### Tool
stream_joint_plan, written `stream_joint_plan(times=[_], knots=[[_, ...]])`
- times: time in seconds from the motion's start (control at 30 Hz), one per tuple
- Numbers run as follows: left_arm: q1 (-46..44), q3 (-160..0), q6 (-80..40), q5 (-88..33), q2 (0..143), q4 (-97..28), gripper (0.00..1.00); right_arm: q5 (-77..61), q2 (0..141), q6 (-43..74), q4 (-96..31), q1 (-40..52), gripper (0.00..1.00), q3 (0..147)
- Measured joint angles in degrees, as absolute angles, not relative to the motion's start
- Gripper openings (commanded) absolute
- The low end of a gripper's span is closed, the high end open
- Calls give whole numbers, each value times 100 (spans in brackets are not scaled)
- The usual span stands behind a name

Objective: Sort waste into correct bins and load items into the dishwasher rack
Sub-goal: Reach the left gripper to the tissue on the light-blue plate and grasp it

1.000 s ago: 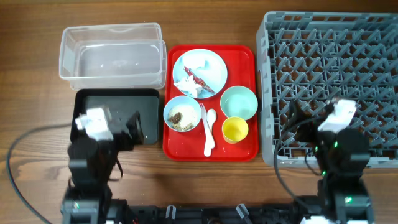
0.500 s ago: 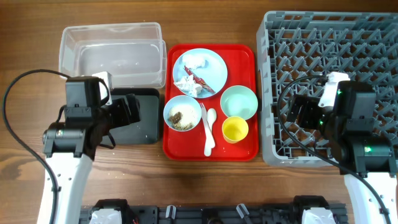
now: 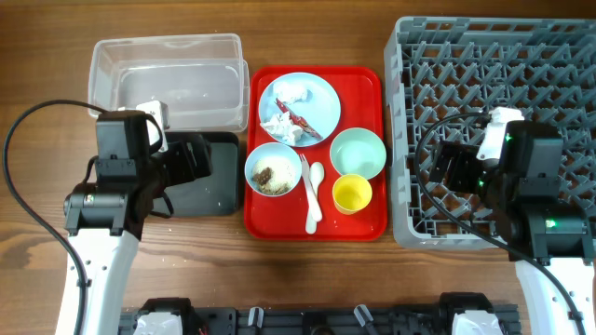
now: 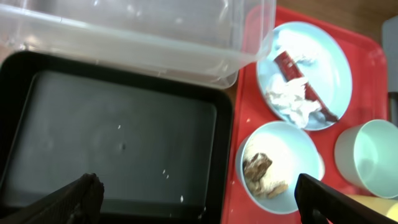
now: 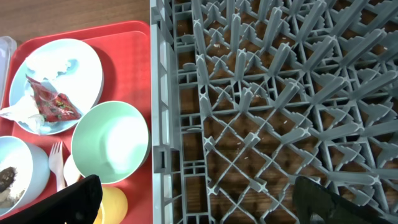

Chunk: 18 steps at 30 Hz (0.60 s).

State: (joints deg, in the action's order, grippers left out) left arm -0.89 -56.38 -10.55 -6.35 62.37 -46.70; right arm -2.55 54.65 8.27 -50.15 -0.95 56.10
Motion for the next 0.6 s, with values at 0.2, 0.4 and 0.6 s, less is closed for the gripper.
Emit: stream_joint_plan(times=[0.2,0.4,0.6], knots=[[-679,-5655,-923,-685,6541,-4182,100,-255,5465,827,-5017,-95,100,5610],[-1225,-6278,-904,-701,7712,-3750,99,-255,5468,827,-5019,-95,100,5610],[-1623,-7273,-797,-698,8943,-3341,100,-255,5472,827,-5019,-93,100,5614]])
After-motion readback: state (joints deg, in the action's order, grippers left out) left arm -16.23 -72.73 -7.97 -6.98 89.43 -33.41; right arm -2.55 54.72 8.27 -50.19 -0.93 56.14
